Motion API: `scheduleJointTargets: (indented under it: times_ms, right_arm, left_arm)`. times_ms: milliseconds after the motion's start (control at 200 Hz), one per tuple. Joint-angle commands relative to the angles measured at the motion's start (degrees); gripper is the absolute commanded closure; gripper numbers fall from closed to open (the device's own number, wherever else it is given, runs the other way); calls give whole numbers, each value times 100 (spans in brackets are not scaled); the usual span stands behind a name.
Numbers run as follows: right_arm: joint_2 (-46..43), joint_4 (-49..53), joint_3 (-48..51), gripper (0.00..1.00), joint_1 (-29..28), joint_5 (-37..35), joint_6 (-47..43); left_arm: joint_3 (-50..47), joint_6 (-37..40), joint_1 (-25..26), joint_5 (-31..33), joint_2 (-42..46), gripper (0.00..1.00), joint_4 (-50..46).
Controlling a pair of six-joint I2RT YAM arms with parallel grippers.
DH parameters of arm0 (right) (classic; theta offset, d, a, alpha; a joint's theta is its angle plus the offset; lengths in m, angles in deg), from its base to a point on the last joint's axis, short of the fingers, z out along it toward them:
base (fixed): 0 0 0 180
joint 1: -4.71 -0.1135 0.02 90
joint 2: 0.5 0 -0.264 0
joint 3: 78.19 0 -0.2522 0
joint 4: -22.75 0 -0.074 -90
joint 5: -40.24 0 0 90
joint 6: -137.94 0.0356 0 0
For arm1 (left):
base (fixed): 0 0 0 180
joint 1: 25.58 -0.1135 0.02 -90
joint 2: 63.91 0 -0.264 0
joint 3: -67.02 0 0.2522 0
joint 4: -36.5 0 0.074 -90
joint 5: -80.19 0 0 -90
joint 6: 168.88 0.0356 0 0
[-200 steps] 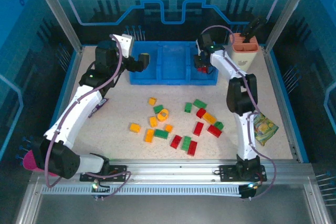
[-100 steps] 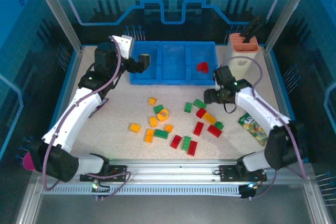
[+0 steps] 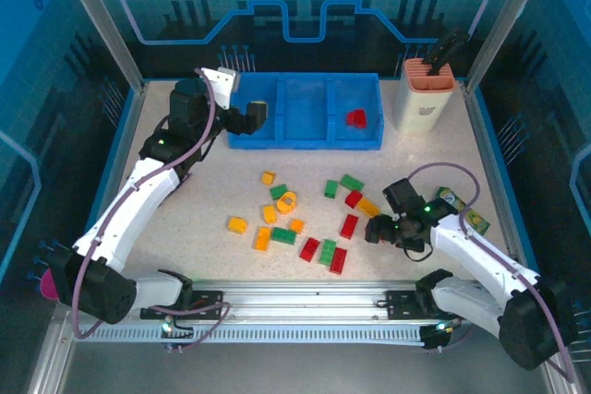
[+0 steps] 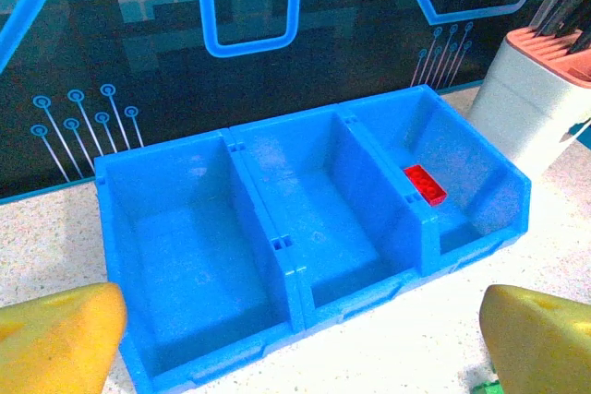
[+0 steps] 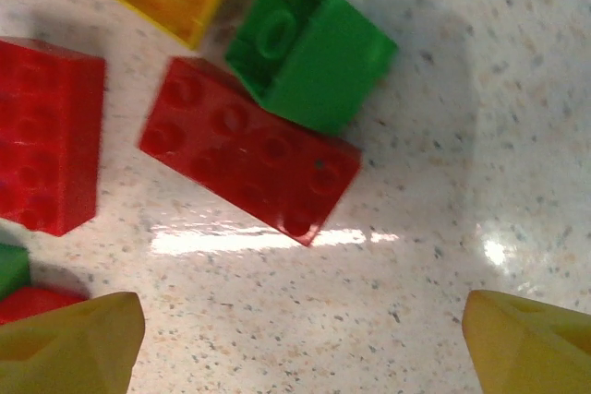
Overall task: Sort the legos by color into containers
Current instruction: Pick up the lego from the bottom-right of the table.
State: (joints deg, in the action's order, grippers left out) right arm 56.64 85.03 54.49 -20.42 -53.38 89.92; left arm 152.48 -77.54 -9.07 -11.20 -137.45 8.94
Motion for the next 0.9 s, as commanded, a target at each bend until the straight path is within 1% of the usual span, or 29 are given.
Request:
scheduleJointTargets:
  times_ms: [0,165,350,445,610,896]
  right_arm:
    - [-99,-134,15,7,-72,101,704]
    - [49,-763,227,3,-72,222,1223]
    - [423,-896,212,2,-72,28,1624]
    - [438,-1030,230,2,-46,-96,1737]
    - [600,-1554,416,4,149,121,1831]
    - [1283,-1924,255,9,157,16,1735]
  left_arm:
    - [-42,-126,59,-99,197,1,16]
    - [-104,-108,63,-94,200,1,107]
    - [-145,-73,61,-53,232,1,122]
    - [-206,-73,63,-40,285,1,171]
    - [-297,-30,59,44,314,1,262]
    - [-329,41,59,105,296,1,282]
